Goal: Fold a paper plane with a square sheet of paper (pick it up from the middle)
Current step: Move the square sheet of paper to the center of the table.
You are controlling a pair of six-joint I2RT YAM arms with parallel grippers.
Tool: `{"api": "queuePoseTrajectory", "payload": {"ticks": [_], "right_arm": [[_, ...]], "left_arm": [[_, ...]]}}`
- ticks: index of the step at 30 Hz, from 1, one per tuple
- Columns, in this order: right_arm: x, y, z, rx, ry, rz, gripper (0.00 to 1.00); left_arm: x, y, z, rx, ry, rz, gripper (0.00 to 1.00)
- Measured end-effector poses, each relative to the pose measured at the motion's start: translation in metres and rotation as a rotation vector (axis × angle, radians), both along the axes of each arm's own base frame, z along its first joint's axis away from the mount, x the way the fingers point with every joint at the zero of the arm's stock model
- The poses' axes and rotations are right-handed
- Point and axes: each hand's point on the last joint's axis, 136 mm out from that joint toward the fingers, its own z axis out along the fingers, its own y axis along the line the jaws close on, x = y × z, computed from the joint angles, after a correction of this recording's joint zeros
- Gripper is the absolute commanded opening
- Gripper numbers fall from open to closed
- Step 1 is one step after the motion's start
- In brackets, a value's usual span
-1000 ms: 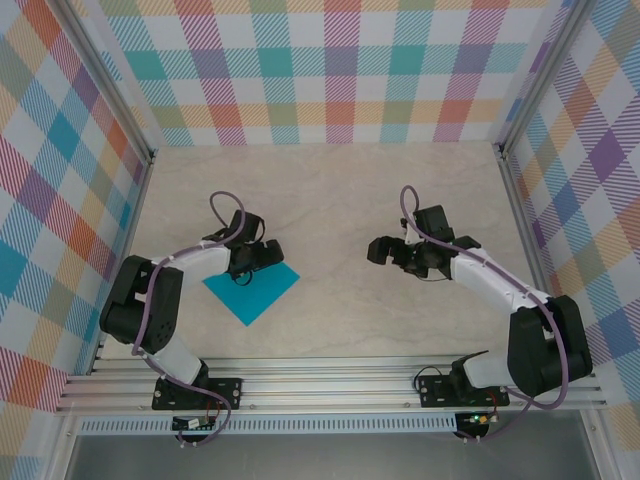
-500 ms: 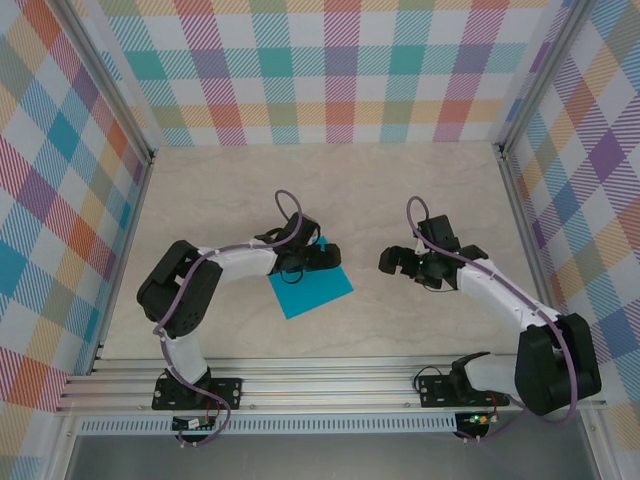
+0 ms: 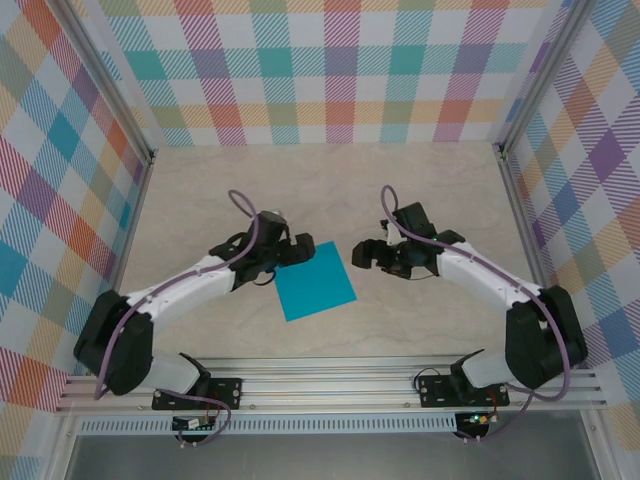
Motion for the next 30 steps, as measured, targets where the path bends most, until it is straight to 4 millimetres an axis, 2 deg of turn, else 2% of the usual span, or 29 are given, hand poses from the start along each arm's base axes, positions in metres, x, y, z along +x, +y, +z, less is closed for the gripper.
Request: {"api": "queuePoseTrajectory", "payload": {"ticks": [3, 6, 10, 13, 18, 22, 27, 30], "right_arm": [[0.007, 0.034, -0.005, -0.002, 0.016, 0.071, 0.83], [0.014, 0.064, -0.016, -0.011, 0.043, 0.127, 0.83], [0.018, 0.091, -0.038, -0.024, 0.090, 0.176, 0.83], [0.023, 0.103, -0.051, -0.025, 0.121, 0.192, 0.83], [0.034, 0.111, -0.067, -0.048, 0.154, 0.190, 0.83], [0.038, 0.108, -0.077, -0.085, 0.167, 0.178, 0.83], [0.040, 0.096, -0.080, -0.136, 0.150, 0.149, 0.82], [0.039, 0.075, -0.082, -0.173, 0.149, 0.111, 0.82]], "left_arm": [[-0.013, 0.040, -0.006, 0.029, -0.004, 0.100, 1.00], [-0.029, 0.067, -0.015, 0.053, 0.000, 0.160, 1.00], [-0.042, 0.085, -0.016, 0.051, -0.019, 0.197, 1.00], [-0.046, 0.089, -0.014, 0.045, -0.038, 0.205, 1.00], [-0.049, 0.091, -0.018, 0.045, -0.042, 0.200, 1.00], [-0.050, 0.091, -0.021, 0.054, -0.045, 0.189, 1.00], [-0.050, 0.087, -0.023, 0.039, -0.053, 0.166, 1.00], [-0.049, 0.083, -0.022, 0.027, -0.058, 0.144, 1.00]]}}
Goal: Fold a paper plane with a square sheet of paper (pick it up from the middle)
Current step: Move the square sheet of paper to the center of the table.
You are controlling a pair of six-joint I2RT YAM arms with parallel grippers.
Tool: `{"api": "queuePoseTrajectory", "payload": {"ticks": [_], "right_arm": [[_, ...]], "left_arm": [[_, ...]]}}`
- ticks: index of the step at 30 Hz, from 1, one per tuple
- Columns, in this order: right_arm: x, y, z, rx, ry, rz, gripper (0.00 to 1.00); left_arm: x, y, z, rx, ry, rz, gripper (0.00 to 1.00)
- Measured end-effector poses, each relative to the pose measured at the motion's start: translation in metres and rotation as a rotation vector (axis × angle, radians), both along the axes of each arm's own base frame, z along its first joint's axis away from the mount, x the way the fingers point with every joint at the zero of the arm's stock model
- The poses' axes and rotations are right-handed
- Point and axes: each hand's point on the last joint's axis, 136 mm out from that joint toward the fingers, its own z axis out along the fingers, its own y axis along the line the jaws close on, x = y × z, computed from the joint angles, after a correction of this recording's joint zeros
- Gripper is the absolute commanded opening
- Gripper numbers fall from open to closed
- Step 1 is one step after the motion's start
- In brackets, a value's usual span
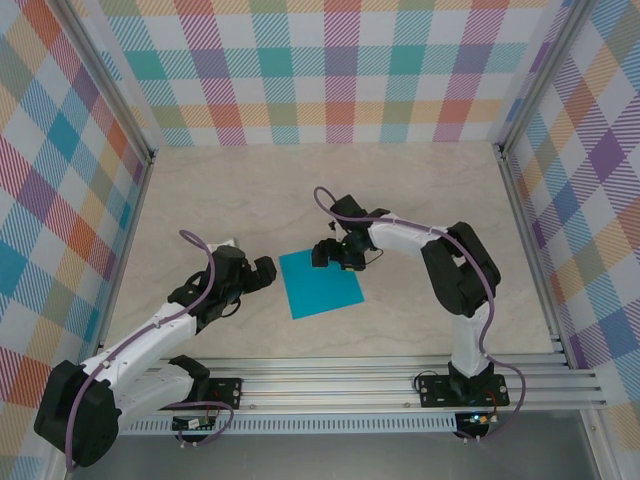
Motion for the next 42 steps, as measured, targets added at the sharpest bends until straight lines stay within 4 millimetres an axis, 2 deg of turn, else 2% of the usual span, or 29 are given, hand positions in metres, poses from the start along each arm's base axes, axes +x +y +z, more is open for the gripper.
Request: {"api": "queuePoseTrajectory", "payload": {"ticks": [4, 10, 13, 19, 22, 31, 36, 42], "right_arm": [[0.001, -0.035, -0.001, -0.067, -0.004, -0.039, 0.83], [-0.001, -0.058, 0.003, -0.205, -0.015, -0.018, 0.89], [-0.003, -0.053, 0.014, -0.267, -0.047, 0.012, 0.98], [-0.009, -0.033, 0.031, -0.325, -0.098, 0.066, 1.00], [-0.012, -0.031, 0.023, -0.353, -0.078, 0.079, 1.00], [-0.021, -0.040, -0.009, -0.430, 0.008, 0.094, 1.00], [-0.019, -0.037, -0.010, -0.432, 0.015, 0.098, 1.00], [-0.016, -0.031, 0.002, -0.439, -0.008, 0.105, 1.00]], "left_arm": [[0.002, -0.007, 0.003, -0.022, -0.015, -0.031, 1.00], [0.005, -0.012, 0.005, -0.030, -0.033, -0.057, 1.00], [0.008, -0.011, 0.007, -0.027, -0.048, -0.047, 1.00], [0.008, -0.002, -0.002, 0.001, -0.055, -0.013, 1.00], [0.008, -0.001, -0.004, -0.002, -0.058, -0.003, 1.00], [0.010, -0.004, -0.002, -0.036, -0.066, -0.023, 1.00], [0.009, -0.009, -0.002, -0.047, -0.059, -0.048, 1.00], [0.007, -0.012, -0.003, -0.055, -0.055, -0.068, 1.00]]}}
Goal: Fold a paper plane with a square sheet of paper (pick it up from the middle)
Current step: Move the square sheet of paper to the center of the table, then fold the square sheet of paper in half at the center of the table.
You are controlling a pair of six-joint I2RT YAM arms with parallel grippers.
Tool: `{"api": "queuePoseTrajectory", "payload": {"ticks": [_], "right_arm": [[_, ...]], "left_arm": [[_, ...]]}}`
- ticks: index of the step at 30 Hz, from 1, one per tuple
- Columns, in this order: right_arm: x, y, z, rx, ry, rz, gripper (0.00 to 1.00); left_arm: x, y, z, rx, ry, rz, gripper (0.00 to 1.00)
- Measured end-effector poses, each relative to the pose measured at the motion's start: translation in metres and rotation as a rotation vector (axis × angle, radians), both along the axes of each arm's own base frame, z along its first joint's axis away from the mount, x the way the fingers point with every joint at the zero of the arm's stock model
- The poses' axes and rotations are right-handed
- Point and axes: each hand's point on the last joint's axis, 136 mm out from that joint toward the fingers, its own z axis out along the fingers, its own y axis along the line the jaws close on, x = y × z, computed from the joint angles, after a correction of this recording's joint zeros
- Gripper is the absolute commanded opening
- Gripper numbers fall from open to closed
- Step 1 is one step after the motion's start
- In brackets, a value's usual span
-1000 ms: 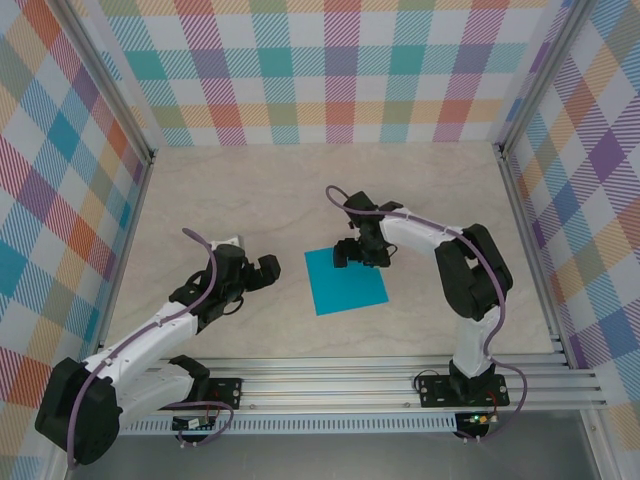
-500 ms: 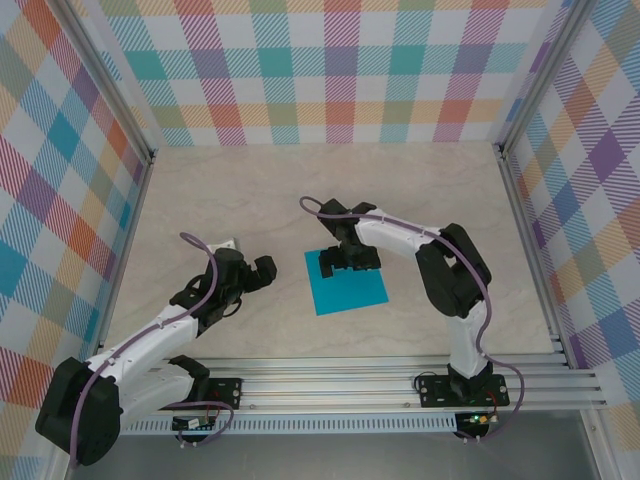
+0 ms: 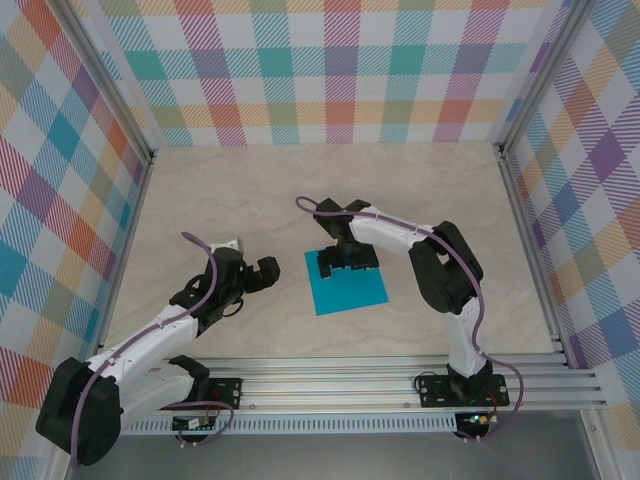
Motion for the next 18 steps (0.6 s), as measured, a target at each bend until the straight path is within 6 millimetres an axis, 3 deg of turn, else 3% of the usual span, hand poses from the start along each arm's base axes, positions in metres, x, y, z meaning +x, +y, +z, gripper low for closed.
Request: {"api": "queuePoseTrajectory", "payload": {"ticks": [6, 12, 18], "right_arm": [[0.000, 0.001, 0.001, 0.001, 0.001, 0.002, 1.00], [-0.004, 0.003, -0.018, -0.009, 0.043, -0.013, 1.00], [-0.004, 0.003, -0.019, -0.006, 0.042, -0.027, 1.00]], "left_arm": [[-0.003, -0.003, -0.002, 0.000, 0.004, -0.028, 1.00], [-0.004, -0.005, -0.001, -0.003, 0.001, -0.041, 1.00], [-0.004, -0.004, 0.002, -0.002, -0.013, -0.048, 1.00]]}}
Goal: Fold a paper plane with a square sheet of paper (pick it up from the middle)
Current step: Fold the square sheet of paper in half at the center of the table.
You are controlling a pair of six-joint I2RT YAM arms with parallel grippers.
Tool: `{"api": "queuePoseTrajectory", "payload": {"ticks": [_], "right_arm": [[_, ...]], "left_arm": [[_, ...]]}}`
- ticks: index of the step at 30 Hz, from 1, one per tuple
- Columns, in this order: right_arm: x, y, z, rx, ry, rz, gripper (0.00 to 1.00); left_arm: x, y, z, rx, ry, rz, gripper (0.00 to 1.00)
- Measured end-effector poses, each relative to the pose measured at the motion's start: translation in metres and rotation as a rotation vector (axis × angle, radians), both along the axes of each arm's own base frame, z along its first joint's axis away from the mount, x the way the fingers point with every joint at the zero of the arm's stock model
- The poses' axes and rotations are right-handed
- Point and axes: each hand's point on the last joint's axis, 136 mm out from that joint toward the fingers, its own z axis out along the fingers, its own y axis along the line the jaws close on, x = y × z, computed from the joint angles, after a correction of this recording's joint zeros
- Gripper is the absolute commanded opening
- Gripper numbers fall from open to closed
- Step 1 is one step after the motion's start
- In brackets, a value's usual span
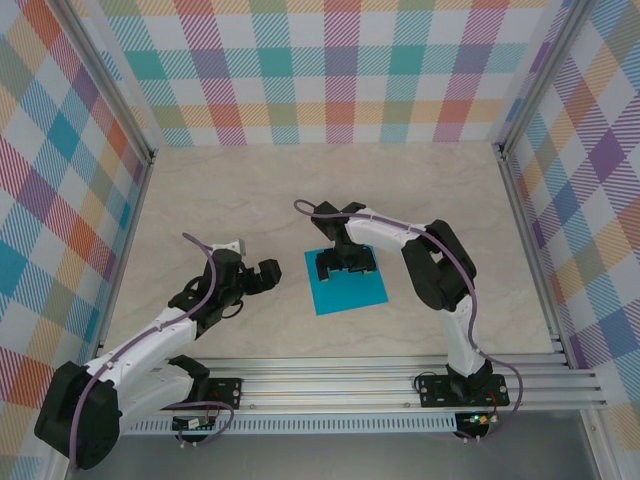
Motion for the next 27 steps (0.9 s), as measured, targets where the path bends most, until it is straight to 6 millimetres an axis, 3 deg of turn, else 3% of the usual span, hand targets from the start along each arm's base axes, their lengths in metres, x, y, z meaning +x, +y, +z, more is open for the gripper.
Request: {"api": "queuePoseTrajectory", "payload": {"ticks": [27], "right_arm": [[0.0004, -0.0010, 0.0003, 0.005, -0.004, -0.003, 0.89]], "left_arm": [[-0.0035, 0.0009, 0.0046, -0.001, -0.015, -0.010, 1.00]]}}
